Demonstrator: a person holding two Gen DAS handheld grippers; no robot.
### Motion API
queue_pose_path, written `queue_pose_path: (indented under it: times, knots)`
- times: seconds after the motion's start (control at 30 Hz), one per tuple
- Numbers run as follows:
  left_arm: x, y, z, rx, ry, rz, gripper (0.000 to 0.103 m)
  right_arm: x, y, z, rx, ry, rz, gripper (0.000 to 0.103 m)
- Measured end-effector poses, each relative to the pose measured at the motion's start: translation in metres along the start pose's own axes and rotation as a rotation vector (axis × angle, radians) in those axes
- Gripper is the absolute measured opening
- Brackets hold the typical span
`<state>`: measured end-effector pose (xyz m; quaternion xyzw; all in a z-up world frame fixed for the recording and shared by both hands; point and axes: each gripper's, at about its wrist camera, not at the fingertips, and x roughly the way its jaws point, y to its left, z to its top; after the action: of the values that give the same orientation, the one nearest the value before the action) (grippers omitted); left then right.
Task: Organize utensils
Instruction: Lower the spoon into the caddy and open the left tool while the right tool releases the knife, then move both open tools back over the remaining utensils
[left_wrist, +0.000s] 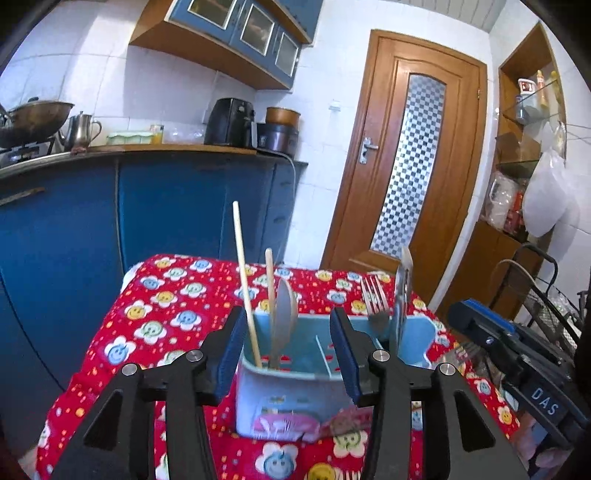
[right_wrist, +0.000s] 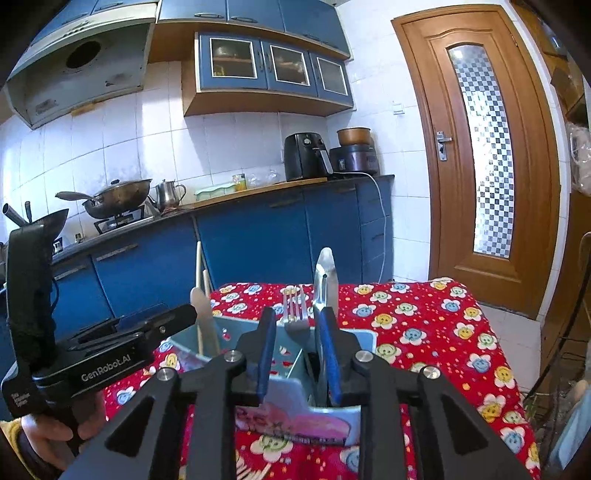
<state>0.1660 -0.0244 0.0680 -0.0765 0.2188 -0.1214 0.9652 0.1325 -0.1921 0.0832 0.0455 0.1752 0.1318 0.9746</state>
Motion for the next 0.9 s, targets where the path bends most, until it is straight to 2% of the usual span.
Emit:
queue_pose_path:
  times: [0.53, 0.7, 0.9]
  knots:
    - [-0.039, -0.003, -0.032, 0.072, 0.159, 0.008, 0.054, -0.052, -0.002, -0.025, 0.076, 0.114, -0.041, 0.036]
    - [-0.040, -0.007, -0.046, 0.094, 0.223, 0.013, 0.054, -0.061, -0.007, -0.042, 0.106, 0.168, -0.053, 0.040]
    - [-0.037, -0.016, -0.067, 0.124, 0.309, -0.022, 0.054, -0.067, -0.014, -0.061, 0.140, 0.214, -0.066, 0.042]
